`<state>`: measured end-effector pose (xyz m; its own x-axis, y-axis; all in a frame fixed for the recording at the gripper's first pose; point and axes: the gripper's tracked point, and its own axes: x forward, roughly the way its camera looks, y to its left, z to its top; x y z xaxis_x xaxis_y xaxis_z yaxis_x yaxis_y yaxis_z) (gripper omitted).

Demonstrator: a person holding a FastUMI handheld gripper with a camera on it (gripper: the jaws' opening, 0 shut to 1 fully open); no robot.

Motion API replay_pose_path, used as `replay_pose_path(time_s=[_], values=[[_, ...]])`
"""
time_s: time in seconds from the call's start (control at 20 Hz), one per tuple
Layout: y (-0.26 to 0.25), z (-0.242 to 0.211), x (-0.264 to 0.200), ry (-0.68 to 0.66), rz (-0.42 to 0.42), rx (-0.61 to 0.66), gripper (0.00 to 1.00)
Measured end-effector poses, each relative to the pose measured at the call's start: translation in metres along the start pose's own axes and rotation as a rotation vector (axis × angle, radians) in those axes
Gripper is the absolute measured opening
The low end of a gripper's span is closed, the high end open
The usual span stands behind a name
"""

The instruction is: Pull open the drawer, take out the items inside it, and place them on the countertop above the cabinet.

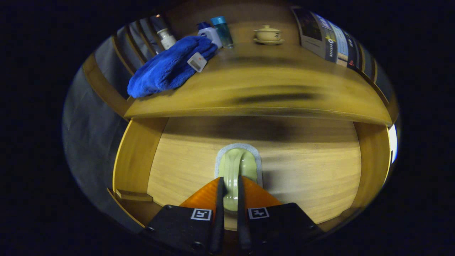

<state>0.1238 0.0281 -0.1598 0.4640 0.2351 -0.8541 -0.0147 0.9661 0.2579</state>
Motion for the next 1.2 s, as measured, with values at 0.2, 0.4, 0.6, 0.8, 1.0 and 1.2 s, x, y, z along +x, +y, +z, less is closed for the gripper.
replay_pose_path(time_s=[0.2,0.4,0.6,0.8,1.0,1.2], values=[[0.006,0.001,-0.024,-0.039,0.030,-0.014,0.24],[0.023,0.004,-0.071,-0.136,0.071,-0.086,0.24],[0.032,0.055,-0.125,-0.334,0.092,-0.059,0.24],[0.013,0.135,-0.149,-0.447,0.051,-0.015,0.23],[-0.001,0.190,-0.144,-0.500,-0.001,-0.034,0.23],[-0.005,0.220,-0.120,-0.468,0.000,-0.020,0.24]])
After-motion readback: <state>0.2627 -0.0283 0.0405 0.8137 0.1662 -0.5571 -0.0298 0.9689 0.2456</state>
